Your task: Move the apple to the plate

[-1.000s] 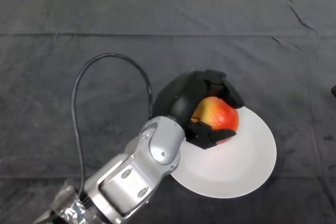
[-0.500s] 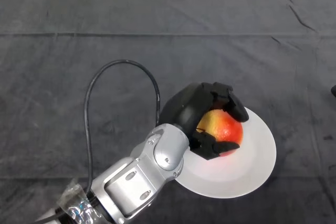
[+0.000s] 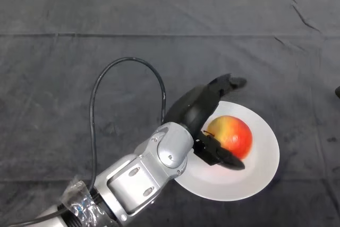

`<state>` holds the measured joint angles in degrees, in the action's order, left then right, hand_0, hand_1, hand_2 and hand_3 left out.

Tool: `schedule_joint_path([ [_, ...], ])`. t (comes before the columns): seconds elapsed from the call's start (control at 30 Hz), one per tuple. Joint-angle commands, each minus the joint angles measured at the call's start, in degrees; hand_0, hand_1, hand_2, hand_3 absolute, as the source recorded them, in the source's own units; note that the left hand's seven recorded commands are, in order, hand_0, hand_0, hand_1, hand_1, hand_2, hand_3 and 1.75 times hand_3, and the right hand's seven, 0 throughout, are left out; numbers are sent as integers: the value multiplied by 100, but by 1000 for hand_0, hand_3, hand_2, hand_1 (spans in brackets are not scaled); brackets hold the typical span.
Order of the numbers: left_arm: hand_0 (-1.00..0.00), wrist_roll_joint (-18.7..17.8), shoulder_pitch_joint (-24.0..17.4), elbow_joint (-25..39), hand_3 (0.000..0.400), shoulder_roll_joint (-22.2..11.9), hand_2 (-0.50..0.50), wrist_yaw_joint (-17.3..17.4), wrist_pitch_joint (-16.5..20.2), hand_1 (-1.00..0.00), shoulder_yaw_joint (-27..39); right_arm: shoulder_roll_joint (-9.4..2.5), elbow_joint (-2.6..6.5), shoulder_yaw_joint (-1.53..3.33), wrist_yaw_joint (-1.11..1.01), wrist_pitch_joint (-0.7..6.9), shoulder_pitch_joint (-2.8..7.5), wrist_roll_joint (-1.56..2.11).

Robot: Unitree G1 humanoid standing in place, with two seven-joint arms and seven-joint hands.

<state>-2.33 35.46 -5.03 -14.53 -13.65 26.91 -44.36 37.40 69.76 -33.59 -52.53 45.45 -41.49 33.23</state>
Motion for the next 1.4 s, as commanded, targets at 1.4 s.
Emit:
schedule_joint_path([
  [1.4, 0, 253, -1784, 1178, 0, -1595, 0, -1648, -1551, 0, 4973, 250, -11, -97, 29, 63, -153, -16],
])
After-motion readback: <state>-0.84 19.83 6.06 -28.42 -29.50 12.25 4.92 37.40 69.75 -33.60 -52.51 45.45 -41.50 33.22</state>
